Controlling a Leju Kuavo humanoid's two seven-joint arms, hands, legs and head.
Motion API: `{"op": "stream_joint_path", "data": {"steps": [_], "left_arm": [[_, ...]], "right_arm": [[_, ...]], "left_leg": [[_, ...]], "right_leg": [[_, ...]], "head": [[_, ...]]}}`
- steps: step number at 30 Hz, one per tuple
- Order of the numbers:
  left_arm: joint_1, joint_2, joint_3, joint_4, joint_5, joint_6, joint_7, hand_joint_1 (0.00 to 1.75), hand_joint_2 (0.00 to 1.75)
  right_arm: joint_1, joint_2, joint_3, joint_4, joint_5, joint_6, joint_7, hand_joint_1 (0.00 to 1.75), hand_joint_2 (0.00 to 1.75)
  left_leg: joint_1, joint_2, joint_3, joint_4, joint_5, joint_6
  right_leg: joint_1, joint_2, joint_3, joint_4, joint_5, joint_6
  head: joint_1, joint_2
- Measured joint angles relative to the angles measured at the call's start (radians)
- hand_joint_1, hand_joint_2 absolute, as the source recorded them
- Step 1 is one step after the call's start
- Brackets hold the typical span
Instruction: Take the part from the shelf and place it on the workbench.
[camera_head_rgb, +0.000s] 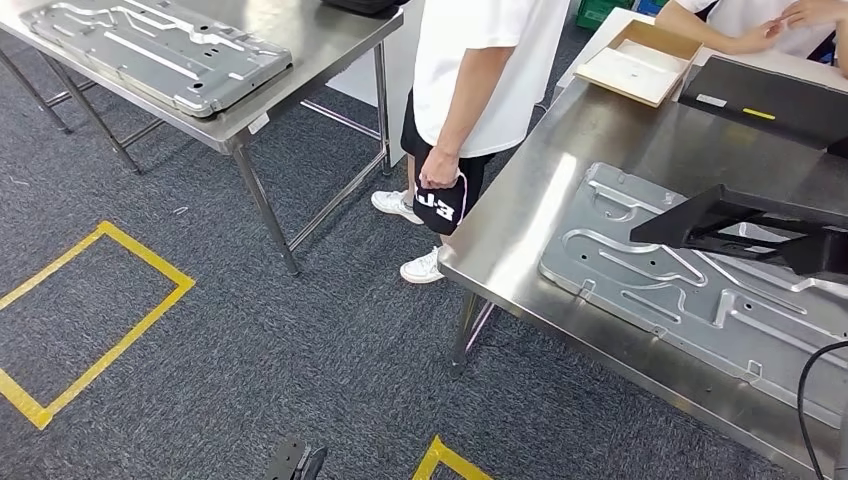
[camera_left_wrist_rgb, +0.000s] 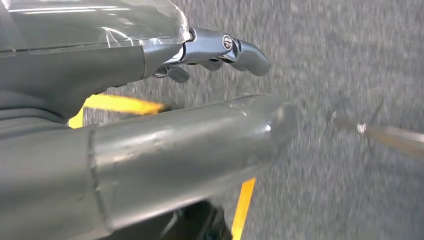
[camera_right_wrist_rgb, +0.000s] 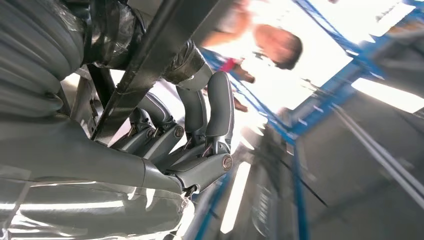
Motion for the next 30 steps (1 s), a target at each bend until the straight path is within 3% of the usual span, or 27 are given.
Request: {"op": "stream_joint_path", "data": {"steps": [2, 4, 5, 6, 7, 9, 11, 15, 17, 18, 20, 21, 22, 23, 25, 27, 30], "left_arm": [[0.0, 0.0, -0.001, 0.0, -0.001, -0.001, -0.002, 0.0, 0.0], [0.001, 0.002, 0.0, 0.0, -0.004, -0.003, -0.004, 0.0, 0.0], [0.002, 0.002, 0.0, 0.0, -0.005, -0.004, -0.005, 0.0, 0.0], [0.002, 0.002, 0.0, 0.0, -0.006, -0.006, -0.006, 0.0, 0.0], [0.002, 0.002, -0.001, 0.0, -0.007, -0.009, -0.006, 0.0, 0.0], [0.002, 0.003, -0.001, 0.0, -0.008, -0.014, -0.008, 0.0, 0.0], [0.0, 0.004, -0.001, 0.0, -0.008, -0.016, -0.009, 0.0, 0.0], [0.0, 0.005, 0.0, 0.0, -0.008, -0.017, -0.011, 0.0, 1.75], [-0.001, 0.005, -0.002, 0.0, -0.014, -0.016, -0.011, 0.0, 1.75], [-0.001, 0.005, -0.003, 0.0, -0.018, -0.015, -0.011, 0.0, 1.75], [-0.001, 0.006, -0.007, 0.0, -0.023, -0.018, -0.012, 0.0, 0.87], [0.0, 0.007, -0.008, 0.0, -0.022, -0.025, -0.014, 0.0, 0.44], [0.0, 0.008, -0.008, 0.0, -0.019, -0.033, -0.016, 0.0, 0.0], [0.0, 0.009, -0.008, 0.0, -0.017, -0.042, -0.018, 0.0, 0.0], [-0.001, 0.016, -0.008, 0.0, -0.014, -0.052, -0.022, 0.0, 0.0], [-0.001, 0.023, -0.008, 0.0, -0.014, -0.053, -0.023, 0.0, 0.0], [-0.001, 0.026, -0.01, 0.0, -0.016, -0.053, -0.022, 0.0, 0.0]], "right_arm": [[-0.055, -0.035, -0.006, 0.083, 0.029, 0.024, 0.035, 1.75, 1.75], [-0.123, -0.062, -0.006, 0.167, 0.065, 0.039, 0.071, 1.75, 1.75], [-0.153, -0.073, -0.005, 0.21, 0.084, 0.045, 0.087, 1.75, 1.75], [-0.181, -0.085, -0.002, 0.252, 0.102, 0.051, 0.099, 1.75, 1.75], [-0.208, -0.097, 0.003, 0.292, 0.118, 0.057, 0.109, 1.75, 1.75], [-0.254, -0.121, 0.012, 0.354, 0.137, 0.065, 0.12, 1.75, 1.75], [-0.289, -0.136, 0.018, 0.399, 0.143, 0.068, 0.124, 1.75, 1.75], [-0.314, -0.151, 0.026, 0.45, 0.149, 0.068, 0.127, 0.0, 0.0], [-0.332, -0.156, 0.031, 0.468, 0.16, 0.075, 0.14, 0.0, 0.0], [-0.349, -0.16, 0.036, 0.483, 0.174, 0.086, 0.156, 0.0, 0.0], [-0.396, -0.17, 0.054, 0.527, 0.219, 0.129, 0.203, 0.0, 0.0], [-0.427, -0.178, 0.067, 0.557, 0.25, 0.163, 0.233, 0.0, 0.0], [-0.462, -0.187, 0.082, 0.59, 0.281, 0.203, 0.266, 0.0, 0.0], [-0.5, -0.196, 0.101, 0.623, 0.312, 0.246, 0.299, 0.0, 0.0], [-0.572, -0.212, 0.143, 0.684, 0.358, 0.314, 0.349, 0.0, 0.0], [-0.62, -0.223, 0.176, 0.734, 0.376, 0.342, 0.37, 0.0, 0.0], [-0.649, -0.234, 0.2, 0.78, 0.382, 0.352, 0.373, 0.0, 0.0]], "left_leg": [[0.004, 0.007, -0.004, -0.001, 0.007, 0.008], [0.002, 0.014, -0.009, 0.0, 0.009, 0.01], [0.003, 0.018, -0.01, 0.0, 0.009, 0.009], [0.005, 0.02, -0.011, 0.001, 0.009, 0.008], [0.008, 0.023, -0.01, 0.003, 0.008, 0.005], [0.014, 0.025, -0.01, 0.008, 0.004, -0.003], [0.012, 0.026, -0.012, 0.014, 0.001, -0.017], [0.008, 0.027, -0.014, 0.014, -0.001, -0.037], [0.008, 0.027, -0.035, 0.06, -0.033, -0.044], [0.009, 0.027, -0.059, 0.113, -0.063, -0.046], [0.008, 0.027, -0.123, 0.243, -0.118, -0.043], [0.006, 0.026, -0.145, 0.284, -0.125, -0.039], [0.002, 0.026, -0.151, 0.287, -0.113, -0.031], [-0.003, 0.025, -0.138, 0.253, -0.083, -0.02], [-0.018, 0.022, -0.077, 0.116, -0.014, 0.012], [-0.028, 0.023, -0.031, 0.018, 0.017, 0.032], [-0.026, 0.027, -0.013, -0.023, 0.029, 0.027]], "right_leg": [[-0.002, -0.041, -0.034, 0.074, -0.047, 0.011], [-0.004, -0.076, -0.087, 0.189, -0.11, 0.023], [-0.006, -0.081, -0.107, 0.234, -0.127, 0.028], [-0.01, -0.084, -0.114, 0.252, -0.125, 0.033], [-0.014, -0.087, -0.102, 0.233, -0.104, 0.037], [-0.023, -0.095, -0.04, 0.111, -0.04, 0.048], [-0.021, -0.098, 0.006, 0.016, -0.009, 0.045], [-0.016, -0.09, 0.005, 0.001, -0.006, 0.007], [-0.017, -0.09, 0.005, -0.001, -0.003, -0.01], [-0.015, -0.089, 0.005, -0.002, -0.002, -0.016], [-0.008, -0.086, 0.004, -0.002, -0.002, -0.024], [-0.003, -0.085, 0.004, -0.002, -0.003, -0.026], [0.002, -0.083, 0.004, -0.002, -0.003, -0.028], [0.007, -0.081, 0.005, -0.003, -0.003, -0.029], [0.015, -0.077, 0.006, -0.004, -0.003, -0.031], [0.016, -0.076, 0.007, -0.009, -0.002, -0.029], [0.014, -0.079, 0.013, -0.021, 0.002, -0.019]], "head": [[0.002, 0.0], [0.002, 0.0], [0.002, 0.0], [0.002, 0.0], [0.003, 0.0], [0.003, 0.0], [0.003, 0.0], [0.001, 0.0], [0.001, 0.0], [0.0, 0.0], [0.0, 0.0], [0.0, 0.0], [0.0, 0.0], [0.0, 0.0], [0.001, 0.0], [0.001, 0.0], [0.001, 0.0]]}}
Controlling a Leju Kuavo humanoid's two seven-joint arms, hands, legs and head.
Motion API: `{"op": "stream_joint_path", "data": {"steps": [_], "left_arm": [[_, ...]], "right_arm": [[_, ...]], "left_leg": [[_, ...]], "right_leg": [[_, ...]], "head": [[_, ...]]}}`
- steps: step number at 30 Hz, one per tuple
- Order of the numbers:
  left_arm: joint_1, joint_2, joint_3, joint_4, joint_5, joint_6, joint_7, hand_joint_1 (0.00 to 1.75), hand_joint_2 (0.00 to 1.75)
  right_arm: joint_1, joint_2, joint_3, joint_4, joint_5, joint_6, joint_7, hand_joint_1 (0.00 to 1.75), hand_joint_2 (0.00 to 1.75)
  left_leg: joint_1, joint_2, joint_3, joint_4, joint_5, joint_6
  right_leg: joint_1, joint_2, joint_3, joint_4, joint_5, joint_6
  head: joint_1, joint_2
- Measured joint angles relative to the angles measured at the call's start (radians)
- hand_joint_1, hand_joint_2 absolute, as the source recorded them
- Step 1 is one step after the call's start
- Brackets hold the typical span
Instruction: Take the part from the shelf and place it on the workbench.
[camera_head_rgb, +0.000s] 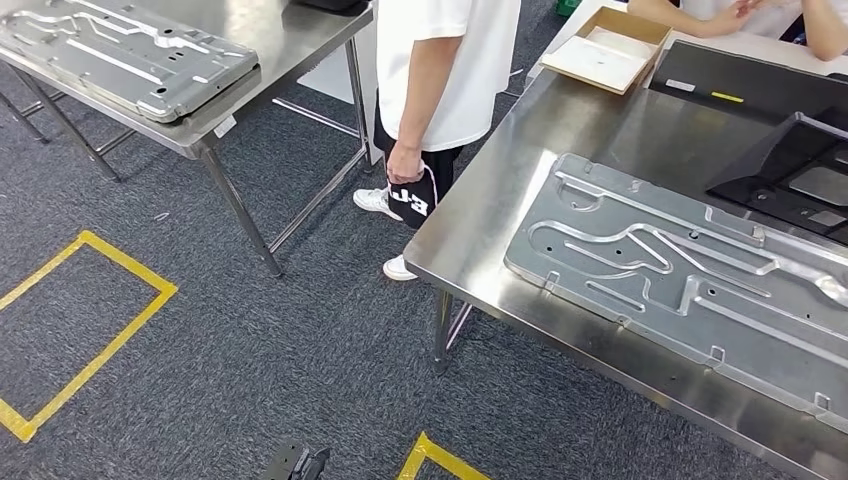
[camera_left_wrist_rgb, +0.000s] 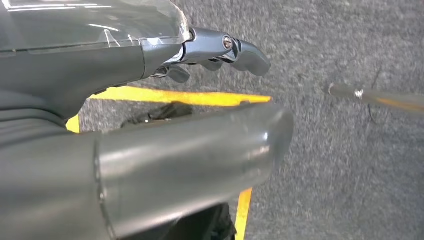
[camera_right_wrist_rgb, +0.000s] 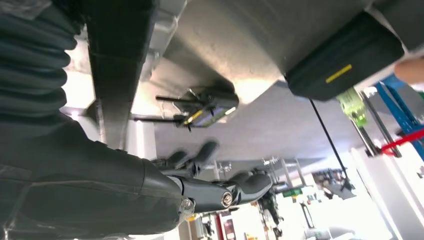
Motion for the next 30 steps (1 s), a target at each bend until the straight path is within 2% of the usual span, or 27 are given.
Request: {"op": "stream_joint_path", "data": {"steps": [2, 3, 5, 6, 7, 8, 10, 11, 12, 14, 16, 17, 19, 20, 21, 22, 23, 24, 26, 27, 28, 30], "left_arm": [[-0.002, 0.0, -0.002, 0.0, 0.0, 0.0, 0.001, 0.0, 0.0], [-0.004, 0.0, -0.003, 0.0, 0.0, -0.001, 0.001, 0.0, 0.0], [-0.007, 0.0, -0.004, 0.0, -0.001, -0.001, 0.002, 0.0, 0.0], [-0.007, 0.0, -0.005, 0.0, -0.001, -0.002, 0.003, 0.0, 0.0], [-0.007, 0.0, -0.005, 0.0, -0.001, -0.002, 0.004, 0.0, 0.0], [-0.006, -0.001, -0.005, 0.0, -0.002, -0.002, 0.006, 0.0, 0.0], [-0.007, 0.0, -0.006, 0.0, -0.002, -0.002, 0.007, 0.0, 0.0], [-0.008, 0.0, -0.006, 0.0, -0.002, -0.003, 0.007, 0.0, 0.0], [-0.009, 0.001, -0.006, 0.0, -0.002, -0.003, 0.007, 0.0, 0.0], [-0.009, 0.002, -0.006, 0.0, -0.003, -0.006, 0.007, 0.0, 0.0], [-0.009, 0.002, -0.006, 0.0, -0.003, -0.011, 0.006, 0.0, 0.0], [-0.01, 0.002, -0.006, 0.0, -0.003, -0.014, 0.005, 0.0, 0.0], [-0.01, 0.002, -0.006, 0.0, -0.004, -0.018, 0.004, 0.0, 0.0], [-0.01, 0.002, -0.006, 0.0, -0.004, -0.019, 0.004, 0.0, 0.0], [-0.01, 0.003, -0.006, 0.0, -0.004, -0.02, 0.004, 0.0, 0.0], [-0.009, 0.003, -0.006, 0.0, -0.004, -0.02, 0.004, 0.0, 0.0], [-0.008, 0.003, -0.006, 0.0, -0.004, -0.02, 0.003, 0.0, 0.0], [-0.008, 0.003, -0.006, 0.0, -0.004, -0.02, 0.002, 0.0, 0.0], [-0.007, 0.006, -0.006, 0.0, -0.004, -0.02, 0.001, 0.0, 0.0], [-0.007, 0.008, -0.006, 0.0, -0.004, -0.02, 0.0, 0.0, 0.0], [-0.007, 0.01, -0.006, 0.0, -0.004, -0.02, 0.0, 0.0, 0.0], [-0.007, 0.011, -0.006, 0.0, -0.004, -0.02, -0.002, 0.0, 0.0]], "right_arm": [[-0.012, -0.007, 0.007, 0.021, 0.0, 0.001, -0.005, 0.0, 0.0], [-0.018, -0.01, 0.009, 0.031, -0.001, 0.001, -0.008, 0.0, 0.0], [-0.025, -0.012, 0.012, 0.049, -0.003, 0.003, -0.012, 0.0, 0.0], [-0.025, -0.012, 0.013, 0.058, -0.005, 0.005, -0.014, 0.0, 0.0], [-0.024, -0.012, 0.014, 0.065, -0.006, 0.009, -0.018, 0.0, 0.0], [-0.024, -0.012, 0.014, 0.072, -0.007, 0.018, -0.026, 0.0, 0.0], [-0.022, -0.011, 0.014, 0.08, -0.009, 0.048, -0.048, 0.0, 0.0], [-0.024, -0.01, 0.015, 0.084, -0.012, 0.07, -0.063, 0.0, 0.0], [-0.025, -0.009, 0.015, 0.089, -0.017, 0.094, -0.076, 0.0, 0.0], [-0.025, -0.005, 0.015, 0.099, -0.032, 0.156, -0.1, 0.0, 0.0], [-0.026, -0.001, 0.015, 0.106, -0.055, 0.246, -0.109, 0.0, 0.0], [-0.031, 0.0, 0.015, 0.11, -0.069, 0.302, -0.109, 0.0, 0.0], [-0.052, -0.001, 0.015, 0.117, -0.103, 0.429, -0.094, 0.0, 0.0], [-0.063, -0.003, 0.015, 0.123, -0.116, 0.492, -0.084, 0.0, 0.0], [-0.073, -0.008, 0.015, 0.128, -0.126, 0.553, -0.074, 0.0, 0.0], [-0.084, -0.015, 0.015, 0.133, -0.132, 0.609, -0.067, 0.0, 0.0], [-0.094, -0.024, 0.015, 0.137, -0.136, 0.657, -0.063, 0.0, 0.0], [-0.106, -0.032, 0.015, 0.14, -0.139, 0.69, -0.061, 0.0, 0.0], [-0.128, -0.045, 0.015, 0.146, -0.142, 0.725, -0.06, 0.0, 0.0], [-0.136, -0.049, 0.015, 0.15, -0.143, 0.731, -0.059, 0.0, 0.0], [-0.14, -0.052, 0.015, 0.153, -0.144, 0.736, -0.059, 0.0, 0.0], [-0.143, -0.06, 0.015, 0.159, -0.148, 0.748, -0.059, 0.0, 0.0]], "left_leg": [[0.008, 0.002, 0.015, -0.033, 0.015, -0.004], [0.013, 0.002, 0.021, -0.044, 0.02, -0.006], [0.018, 0.002, 0.025, -0.05, 0.022, -0.008], [0.021, 0.002, 0.026, -0.05, 0.02, -0.01], [0.025, 0.003, 0.026, -0.048, 0.018, -0.014], [0.03, 0.003, 0.027, -0.044, 0.014, -0.02], [0.038, 0.003, 0.027, -0.03, 0.001, -0.036], [0.039, 0.003, 0.025, -0.019, -0.006, -0.045], [0.038, 0.003, 0.023, -0.013, -0.011, -0.053], [0.034, 0.002, 0.02, -0.007, -0.015, -0.061], [0.034, 0.002, 0.017, 0.002, -0.025, -0.068], [0.035, 0.002, 0.007, 0.027, -0.042, -0.072], [0.036, 0.002, -0.042, 0.138, -0.101, -0.076], [0.036, 0.002, -0.078, 0.21, -0.131, -0.076], [0.036, 0.002, -0.109, 0.269, -0.148, -0.073], [0.034, 0.002, -0.128, 0.296, -0.147, -0.069], [0.032, 0.001, -0.127, 0.285, -0.126, -0.062], [0.028, 0.0, -0.107, 0.233, -0.089, -0.052], [0.018, -0.005, -0.045, 0.089, -0.018, -0.026], [0.014, -0.008, -0.02, 0.035, -0.001, -0.017], [0.012, -0.01, -0.007, 0.007, 0.003, -0.012], [0.012, -0.009, 0.004, -0.012, 0.003, -0.012]], "right_leg": [[-0.001, -0.002, -0.01, 0.024, -0.02, 0.007], [-0.003, -0.003, -0.028, 0.063, -0.043, 0.012], [-0.009, -0.004, -0.086, 0.172, -0.091, 0.025], [-0.015, -0.005, -0.111, 0.213, -0.101, 0.033], [-0.021, -0.006, -0.122, 0.224, -0.091, 0.041], [-0.028, -0.008, -0.114, 0.197, -0.063, 0.049], [-0.041, -0.016, -0.058, 0.073, 0.008, 0.068], [-0.041, -0.016, -0.033, 0.02, 0.029, 0.07], [-0.041, -0.016, -0.019, -0.009, 0.036, 0.066], [-0.036, -0.01, -0.019, -0.014, 0.029, 0.046], [-0.037, -0.009, -0.018, -0.01, 0.027, 0.028], [-0.038, -0.009, -0.017, -0.011, 0.026, 0.02], [-0.035, -0.008, -0.013, -0.011, 0.025, 0.008], [-0.032, -0.007, -0.012, -0.011, 0.023, 0.005], [-0.028, -0.006, -0.011, -0.011, 0.022, 0.003], [-0.024, -0.006, -0.01, -0.011, 0.021, 0.001], [-0.02, -0.006, -0.008, -0.011, 0.019, -0.001], [-0.016, -0.006, -0.006, -0.011, 0.018, -0.003], [-0.012, -0.005, -0.003, -0.013, 0.016, -0.003], [-0.011, -0.004, -0.003, -0.014, 0.016, -0.001], [-0.012, -0.003, -0.002, -0.017, 0.017, 0.002], [-0.013, -0.002, 0.001, -0.027, 0.021, 0.014]], "head": [[0.0, 0.0], [0.001, 0.0], [0.001, 0.0], [0.001, 0.0], [0.001, 0.0], [0.001, 0.0], [0.001, 0.0], [0.001, 0.0], [0.001, 0.0], [0.001, 0.0], [0.0, 0.0], [0.0, 0.0], [0.0, 0.0], [0.0, 0.0], [0.0, 0.0], [0.0, 0.0], [0.0, 0.0], [0.0, 0.0], [0.0, 0.0], [0.0, 0.0], [0.0, 0.0], [0.0, 0.0]]}}
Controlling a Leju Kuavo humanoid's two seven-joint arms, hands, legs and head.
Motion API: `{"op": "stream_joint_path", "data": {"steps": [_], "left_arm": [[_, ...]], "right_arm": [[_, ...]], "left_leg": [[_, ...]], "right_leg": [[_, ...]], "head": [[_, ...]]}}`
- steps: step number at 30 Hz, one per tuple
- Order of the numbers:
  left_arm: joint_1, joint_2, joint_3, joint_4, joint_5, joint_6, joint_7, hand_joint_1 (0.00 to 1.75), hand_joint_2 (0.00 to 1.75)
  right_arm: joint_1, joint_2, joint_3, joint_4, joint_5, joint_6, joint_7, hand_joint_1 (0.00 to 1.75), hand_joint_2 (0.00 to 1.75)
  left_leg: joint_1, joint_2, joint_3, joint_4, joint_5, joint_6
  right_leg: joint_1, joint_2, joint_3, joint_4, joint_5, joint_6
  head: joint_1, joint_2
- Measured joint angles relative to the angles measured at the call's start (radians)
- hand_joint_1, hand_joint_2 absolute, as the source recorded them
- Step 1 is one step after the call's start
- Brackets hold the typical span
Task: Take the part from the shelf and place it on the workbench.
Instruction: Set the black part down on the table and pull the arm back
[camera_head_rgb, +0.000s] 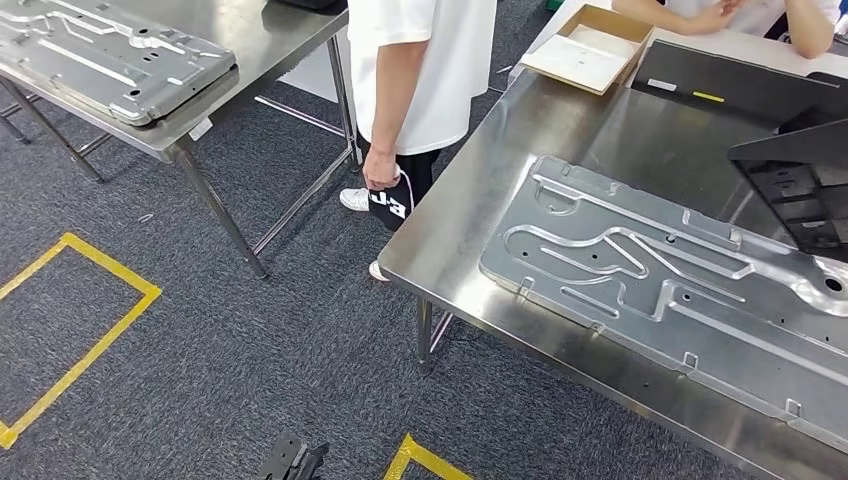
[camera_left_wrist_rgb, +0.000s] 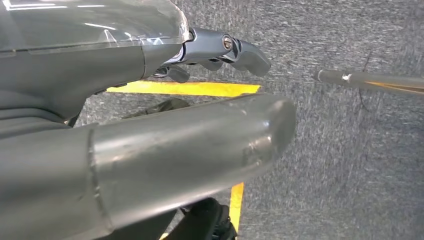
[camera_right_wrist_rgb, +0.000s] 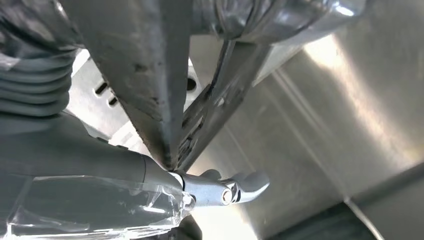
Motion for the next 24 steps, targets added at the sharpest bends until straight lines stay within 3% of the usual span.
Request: {"op": "stream_joint_path", "data": {"steps": [2, 3, 5, 7, 8, 9, 11, 13, 17, 19, 21, 22, 23, 24], "left_arm": [[0.0, 0.0, 0.0, 0.0, 0.0, 0.0, 0.0, 0.0, 0.0], [0.0, 0.0, 0.0, 0.0, 0.001, 0.001, 0.0, 0.0, 0.0], [0.0, -0.001, 0.0, 0.0, 0.002, 0.001, -0.001, 0.0, 0.0], [0.002, -0.001, 0.0, 0.0, 0.002, 0.001, -0.001, 0.0, 0.0], [0.003, -0.002, 0.0, 0.0, 0.002, 0.001, 0.0, 0.0, 0.0], [0.003, -0.002, 0.0, 0.0, 0.002, 0.001, 0.0, 0.0, 0.0], [0.004, -0.003, 0.0, 0.0, 0.002, 0.001, -0.001, 0.0, 0.0], [0.003, -0.002, 0.0, 0.0, 0.002, 0.001, -0.001, 0.0, 0.0], [0.004, -0.002, 0.0, 0.0, 0.002, 0.001, -0.001, 0.0, 0.0], [0.004, -0.002, 0.0, 0.0, 0.002, 0.001, -0.002, 0.0, 0.0], [0.006, -0.002, 0.0, 0.0, 0.002, 0.003, -0.002, 0.0, 0.0], [0.007, -0.002, 0.0, 0.0, 0.002, 0.006, -0.002, 0.0, 0.0], [0.008, -0.003, 0.0, 0.0, 0.002, 0.012, -0.002, 0.0, 0.0], [0.008, -0.004, 0.0, 0.0, 0.002, 0.019, -0.002, 0.0, 0.0]], "right_arm": [[-0.008, -0.012, 0.0, 0.004, -0.008, 0.032, -0.003, 0.0, 0.0], [-0.016, -0.019, 0.0, 0.006, -0.013, 0.052, -0.006, 0.0, 0.0], [-0.029, -0.03, 0.0, 0.012, -0.027, 0.094, -0.014, 0.0, 0.0], [-0.033, -0.037, 0.0, 0.018, -0.04, 0.121, -0.021, 0.0, 0.0], [-0.033, -0.041, 0.0, 0.02, -0.043, 0.128, -0.022, 0.0, 0.0], [-0.034, -0.045, 0.0, 0.021, -0.045, 0.131, -0.022, 0.0, 0.0], [-0.039, -0.051, 0.0, 0.022, -0.046, 0.134, -0.024, 0.0, 0.0], [-0.044, -0.054, 0.0, 0.024, -0.048, 0.135, -0.026, 0.0, 0.0], [-0.047, -0.056, 0.0, 0.025, -0.053, 0.142, -0.031, 0.0, 0.0], [-0.049, -0.057, 0.0, 0.025, -0.076, 0.174, -0.05, 0.0, 0.0], [-0.031, -0.053, -0.003, 0.013, -0.126, 0.171, -0.11, 0.0, 0.0], [-0.01, -0.045, -0.009, -0.005, -0.145, 0.118, -0.153, 0.0, 0.0], [0.019, -0.03, -0.018, -0.031, -0.147, 0.019, -0.2, 0.0, 0.0], [0.053, -0.012, -0.026, -0.063, -0.132, -0.119, -0.243, 0.0, 0.0]], "left_leg": [[0.004, 0.003, 0.014, -0.028, 0.013, -0.001], [0.007, 0.005, 0.021, -0.042, 0.019, -0.002], [0.009, 0.006, 0.026, -0.051, 0.024, -0.002], [0.01, 0.007, 0.026, -0.046, 0.02, -0.003], [0.011, 0.007, 0.026, -0.042, 0.017, -0.005], [0.013, 0.008, 0.026, -0.035, 0.012, -0.009], [0.014, 0.007, 0.023, -0.017, -0.002, -0.02], [0.012, 0.006, 0.019, -0.004, -0.011, -0.031], [0.012, 0.005, 0.012, 0.017, -0.028, -0.044], [0.013, 0.005, -0.023, 0.1, -0.078, -0.052], [0.015, 0.005, -0.088, 0.235, -0.136, -0.054], [0.015, 0.005, -0.112, 0.281, -0.146, -0.052], [0.015, 0.005, -0.12, 0.291, -0.137, -0.05], [0.014, 0.005, -0.107, 0.258, -0.108, -0.045]], "right_leg": [[-0.002, -0.001, -0.002, 0.01, -0.013, 0.009], [-0.002, -0.002, -0.013, 0.037, -0.033, 0.012], [-0.004, -0.004, -0.066, 0.148, -0.091, 0.019], [-0.008, -0.004, -0.111, 0.234, -0.114, 0.028], [-0.011, -0.005, -0.111, 0.229, -0.097, 0.033], [-0.015, -0.007, -0.092, 0.186, -0.064, 0.037], [-0.017, -0.012, -0.033, 0.063, -0.006, 0.044], [-0.013, -0.011, -0.006, 0.005, 0.007, 0.034], [-0.015, -0.005, -0.007, 0.005, 0.006, 0.003], [-0.016, -0.005, -0.004, 0.004, 0.006, -0.008], [-0.012, -0.005, -0.004, 0.004, 0.006, -0.014], [-0.01, -0.004, -0.004, 0.004, 0.005, -0.014], [-0.008, -0.002, -0.003, 0.004, 0.005, -0.015], [-0.005, 0.001, -0.001, 0.004, 0.004, -0.015]], "head": [[0.0, 0.0], [0.001, 0.0], [0.001, 0.0], [0.001, 0.0], [0.001, 0.0], [0.001, 0.0], [0.001, 0.0], [0.001, 0.0], [0.001, 0.0], [0.0, 0.0], [0.0, 0.0], [0.0, 0.0], [0.0, 0.0], [0.0, 0.0]]}}
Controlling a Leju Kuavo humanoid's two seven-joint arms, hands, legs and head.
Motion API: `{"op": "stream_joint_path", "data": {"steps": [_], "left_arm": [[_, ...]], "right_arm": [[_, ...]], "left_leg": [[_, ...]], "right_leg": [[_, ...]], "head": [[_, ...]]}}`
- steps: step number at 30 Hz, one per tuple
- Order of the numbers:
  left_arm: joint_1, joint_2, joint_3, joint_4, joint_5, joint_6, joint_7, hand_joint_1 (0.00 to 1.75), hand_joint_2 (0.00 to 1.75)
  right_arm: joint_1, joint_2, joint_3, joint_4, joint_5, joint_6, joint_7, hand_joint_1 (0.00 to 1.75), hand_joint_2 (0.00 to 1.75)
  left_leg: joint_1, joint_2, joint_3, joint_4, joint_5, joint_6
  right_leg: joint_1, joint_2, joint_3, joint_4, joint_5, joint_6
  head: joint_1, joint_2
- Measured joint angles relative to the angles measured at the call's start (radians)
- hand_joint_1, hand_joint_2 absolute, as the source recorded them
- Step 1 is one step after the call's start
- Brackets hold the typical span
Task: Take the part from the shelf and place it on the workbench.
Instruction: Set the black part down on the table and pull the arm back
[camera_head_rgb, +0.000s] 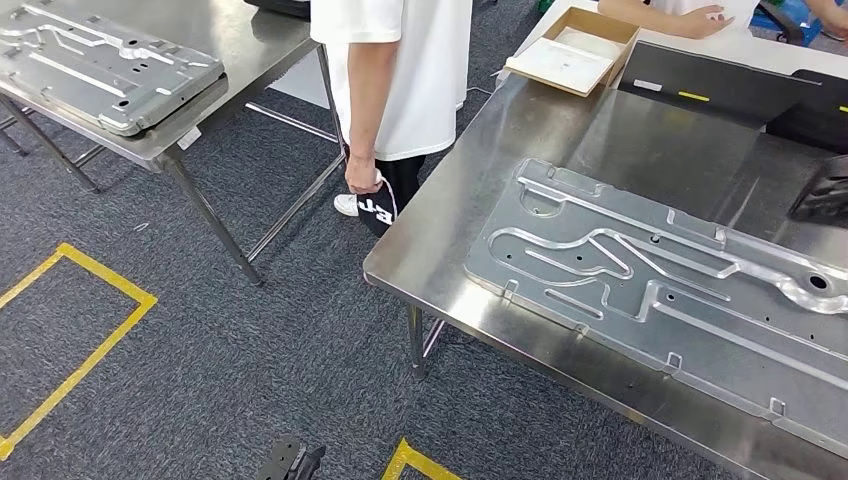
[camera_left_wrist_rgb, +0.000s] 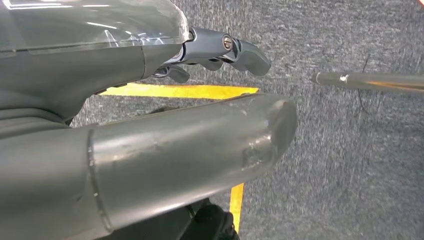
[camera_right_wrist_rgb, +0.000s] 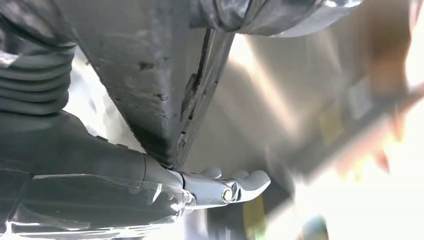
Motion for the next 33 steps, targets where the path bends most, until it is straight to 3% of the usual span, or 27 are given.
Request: {"op": "stream_joint_path", "data": {"steps": [3, 5, 6, 7, 9, 10, 12, 13, 14, 15, 17, 18, 19, 20, 21, 23, 24, 26, 28, 29, 30, 32, 33], "left_arm": [[-0.002, -0.007, 0.0, 0.0, -0.001, 0.018, -0.002, 0.0, 0.0], [-0.002, -0.012, 0.0, 0.0, -0.001, 0.02, -0.003, 0.0, 0.0], [0.0, -0.014, 0.0, 0.0, -0.002, 0.018, -0.004, 0.0, 0.0], [0.001, -0.015, 0.0, 0.0, -0.002, 0.015, -0.005, 0.0, 0.0], [0.001, -0.015, 0.0, 0.0, -0.001, 0.005, -0.006, 0.0, 0.0], [0.0, -0.015, 0.0, 0.0, -0.001, -0.001, -0.007, 0.0, 0.0], [0.0, -0.014, 0.001, 0.0, 0.0, -0.012, -0.008, 0.0, 0.0], [0.001, -0.014, 0.001, 0.0, 0.0, -0.016, -0.008, 0.0, 0.0], [0.003, -0.013, 0.001, 0.0, -0.001, -0.019, -0.008, 0.0, 0.0], [0.004, -0.013, 0.001, 0.0, -0.001, -0.02, -0.008, 0.0, 0.0], [0.007, -0.013, 0.001, 0.0, -0.002, -0.02, -0.007, 0.0, 0.0], [0.006, -0.013, 0.001, 0.0, -0.003, -0.018, -0.007, 0.0, 0.0], [0.005, -0.014, 0.002, 0.0, -0.003, -0.016, -0.008, 0.0, 0.0], [0.005, -0.014, 0.002, 0.0, -0.003, -0.013, -0.007, 0.0, 0.0], [0.003, -0.015, 0.002, 0.0, -0.004, -0.01, -0.007, 0.0, 0.0], [0.002, -0.017, 0.002, 0.0, -0.006, -0.009, -0.007, 0.0, 0.0], [0.001, -0.018, 0.003, 0.0, -0.006, -0.012, -0.008, 0.0, 0.0], [-0.002, -0.018, 0.003, 0.0, -0.006, -0.018, -0.009, 0.0, 0.0], [0.001, -0.018, 0.004, 0.0, -0.007, -0.018, -0.009, 0.0, 0.0], [0.003, -0.018, 0.005, 0.0, -0.007, -0.015, -0.008, 0.0, 0.0], [0.005, -0.018, 0.005, 0.0, -0.008, -0.01, -0.008, 0.0, 0.0], [0.005, -0.019, 0.005, 0.0, -0.011, -0.002, -0.007, 0.0, 0.0], [0.004, -0.02, 0.005, 0.0, -0.012, 0.0, -0.007, 0.0, 0.0]], "right_arm": [[0.11, 0.058, -0.011, -0.101, 0.053, -0.611, -0.1, 0.0, 0.0], [0.165, 0.082, -0.011, -0.159, 0.026, -0.99, -0.122, 0.0, 0.0], [0.181, 0.09, -0.01, -0.182, -0.009, -1.116, -0.116, 0.0, 0.0], [0.189, 0.097, -0.01, -0.199, -0.048, -1.182, -0.103, 0.0, 0.0], [0.184, 0.108, -0.01, -0.212, -0.149, -1.167, -0.07, 0.0, 0.0], [0.173, 0.108, -0.01, -0.208, -0.204, -1.087, -0.051, 0.0, 0.0], [0.146, 0.097, -0.004, -0.188, -0.337, -0.793, 0.0, 0.0, 0.0], [0.138, 0.081, 0.001, -0.178, -0.411, -0.578, 0.03, 0.0, 0.0], [0.135, 0.061, 0.005, -0.171, -0.491, -0.316, 0.057, 0.0, 0.0], [0.138, 0.037, 0.007, -0.173, -0.568, -0.03, 0.077, 0.0, 0.0], [0.149, -0.002, 0.009, -0.197, -0.673, 0.524, 0.08, 0.0, 0.0], [0.152, -0.009, 0.012, -0.213, -0.678, 0.71, 0.057, 0.0, 0.0], [0.154, -0.01, 0.017, -0.228, -0.644, 0.818, 0.029, 0.0, 0.0], [0.155, -0.006, 0.022, -0.24, -0.581, 0.86, 0.003, 0.0, 0.0], [0.152, 0.001, 0.028, -0.249, -0.509, 0.843, -0.005, 0.0, 0.0], [0.145, 0.016, 0.043, -0.252, -0.421, 0.762, 0.051, 0.0, 0.0], [0.13, 0.022, 0.054, -0.241, -0.416, 0.673, 0.107, 0.0, 0.0], [0.075, 0.022, 0.089, -0.203, -0.428, 0.418, 0.216, 0.0, 0.0], [0.006, 0.009, 0.139, -0.17, -0.378, 0.12, 0.269, 0.0, 0.0], [-0.02, 0.009, 0.166, -0.16, -0.327, -0.04, 0.273, 0.0, 0.0], [-0.038, 0.016, 0.191, -0.154, -0.276, -0.208, 0.267, 0.0, 0.0], [-0.05, 0.042, 0.221, -0.143, -0.216, -0.513, 0.244, 0.0, 0.0], [-0.05, 0.054, 0.226, -0.138, -0.207, -0.609, 0.233, 0.0, 0.0]], "left_leg": [[-0.006, -0.003, 0.089, -0.2, 0.093, 0.019], [-0.011, -0.006, 0.111, -0.252, 0.103, 0.023], [-0.012, -0.008, 0.111, -0.257, 0.105, 0.023], [-0.011, -0.008, 0.114, -0.263, 0.11, 0.025], [-0.007, -0.009, 0.119, -0.28, 0.12, 0.032], [-0.006, -0.009, 0.12, -0.286, 0.125, 0.035], [-0.007, -0.008, 0.118, -0.288, 0.128, 0.037], [-0.007, -0.007, 0.118, -0.286, 0.128, 0.037], [-0.007, -0.007, 0.117, -0.285, 0.127, 0.038], [-0.006, -0.007, 0.117, -0.282, 0.126, 0.037], [-0.005, -0.01, 0.116, -0.272, 0.118, 0.033], [-0.006, -0.012, 0.113, -0.265, 0.114, 0.028], [-0.007, -0.013, 0.11, -0.26, 0.111, 0.022], [-0.008, -0.014, 0.108, -0.257, 0.109, 0.017], [-0.009, -0.014, 0.106, -0.256, 0.109, 0.014], [-0.011, -0.011, 0.104, -0.248, 0.101, 0.005], [-0.012, -0.009, 0.094, -0.224, 0.085, -0.002], [-0.008, -0.008, 0.046, -0.123, 0.025, -0.013], [-0.003, -0.006, -0.013, -0.001, -0.025, -0.018], [-0.002, -0.006, -0.025, 0.026, -0.025, -0.017], [-0.001, -0.005, -0.02, 0.016, -0.005, -0.013], [-0.005, -0.006, 0.037, -0.106, 0.069, 0.003], [-0.008, -0.007, 0.069, -0.17, 0.096, 0.013]], "right_leg": [[0.007, 0.003, 0.004, 0.0, -0.002, 0.002], [0.007, -0.002, 0.003, -0.001, -0.002, 0.009], [0.006, -0.005, 0.004, -0.003, -0.001, 0.015], [0.004, -0.007, 0.005, -0.004, -0.003, 0.02], [0.002, -0.009, -0.006, 0.023, -0.027, 0.027], [0.001, -0.009, -0.025, 0.064, -0.054, 0.029], [0.002, -0.009, -0.082, 0.188, -0.118, 0.034], [0.002, -0.009, -0.104, 0.237, -0.134, 0.036], [0.001, -0.01, -0.111, 0.255, -0.13, 0.038], [-0.001, -0.01, -0.099, 0.233, -0.107, 0.041], [-0.005, -0.013, -0.038, 0.114, -0.042, 0.048], [-0.004, -0.014, -0.01, 0.057, -0.023, 0.048], [-0.001, -0.014, 0.007, 0.022, -0.015, 0.045], [0.004, -0.013, 0.013, 0.008, -0.019, 0.039], [0.007, -0.01, 0.014, 0.004, -0.019, 0.029], [0.002, -0.007, 0.012, 0.003, -0.017, 0.014], [-0.002, -0.006, 0.011, 0.001, -0.014, 0.007], [-0.005, -0.006, 0.009, 0.0, -0.012, -0.001], [-0.004, -0.009, 0.007, 0.001, -0.012, -0.003], [-0.002, -0.01, 0.007, 0.001, -0.012, -0.003], [0.0, -0.01, 0.009, 0.001, -0.012, -0.004], [0.005, -0.005, 0.013, 0.001, -0.014, -0.005], [0.007, -0.002, 0.014, 0.0, -0.014, -0.005]], "head": [[0.0, 0.0], [0.0, 0.0], [0.0, 0.0], [0.0, 0.0], [0.001, 0.0], [0.001, 0.0], [0.001, 0.0], [0.002, 0.0], [0.001, 0.0], [0.002, 0.0], [0.002, 0.0], [0.001, 0.0], [0.001, 0.0], [0.001, 0.0], [0.0, 0.0], [0.0, 0.0], [-0.002, 0.0], [-0.005, 0.0], [-0.006, 0.0], [-0.006, 0.0], [-0.006, 0.0], [-0.006, 0.0], [-0.006, 0.0]]}}
